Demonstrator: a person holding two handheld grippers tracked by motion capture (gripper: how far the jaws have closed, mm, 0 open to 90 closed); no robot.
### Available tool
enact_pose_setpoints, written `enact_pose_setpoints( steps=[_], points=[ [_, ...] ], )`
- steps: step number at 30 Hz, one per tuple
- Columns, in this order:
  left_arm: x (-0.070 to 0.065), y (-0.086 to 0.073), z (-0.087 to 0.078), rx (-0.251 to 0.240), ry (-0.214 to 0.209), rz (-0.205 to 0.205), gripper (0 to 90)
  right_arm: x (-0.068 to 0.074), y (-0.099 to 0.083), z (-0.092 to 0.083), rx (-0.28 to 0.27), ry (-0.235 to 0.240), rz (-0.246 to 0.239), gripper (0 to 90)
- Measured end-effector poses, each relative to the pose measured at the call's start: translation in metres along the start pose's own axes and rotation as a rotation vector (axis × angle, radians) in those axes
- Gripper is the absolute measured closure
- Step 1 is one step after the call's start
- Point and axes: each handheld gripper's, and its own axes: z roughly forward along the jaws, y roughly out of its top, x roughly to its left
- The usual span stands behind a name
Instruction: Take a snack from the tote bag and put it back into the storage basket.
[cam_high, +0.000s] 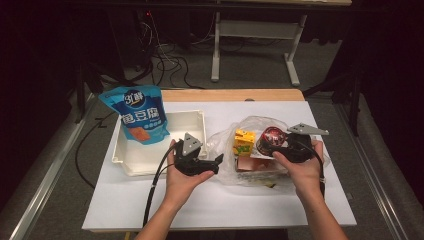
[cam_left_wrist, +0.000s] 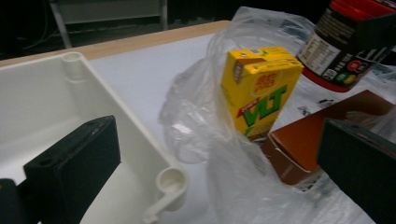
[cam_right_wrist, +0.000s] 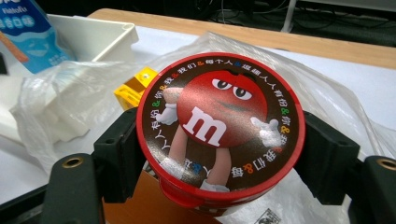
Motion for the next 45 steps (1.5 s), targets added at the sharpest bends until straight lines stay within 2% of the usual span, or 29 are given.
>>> enact_pose_setpoints(
  steps=[5,11,19,24,36,41,45],
  points=[
    [-0.013,0.000,0.007,0.006,-0.020,0.030,0.4,0.008,0.004,-0.002,-0.003,0.010,-0.015,26.2],
    [-0.027,0.000,0.014,0.014,-0.046,0.063,0.4,0.011,0.006,-0.008,-0.013,0.024,-0.003,26.2],
    [-0.039,0.001,0.020,0.012,-0.076,0.080,0.4,0.020,0.009,-0.012,-0.014,0.050,-0.016,26.2],
    [-0.044,0.002,0.023,0.014,-0.101,0.094,0.6,0.029,0.010,-0.011,-0.012,0.068,-0.037,26.2],
    [-0.054,0.005,0.032,0.010,-0.123,0.126,3.0,0.045,0.013,-0.007,-0.006,0.111,-0.047,26.2],
    [-0.055,0.007,0.035,-0.007,-0.137,0.122,7.3,0.053,0.013,-0.005,0.000,0.129,-0.054,26.2],
    [-0.057,0.010,0.037,-0.013,-0.136,0.135,9.3,0.058,0.014,-0.003,0.005,0.142,-0.066,26.2]
  ],
)
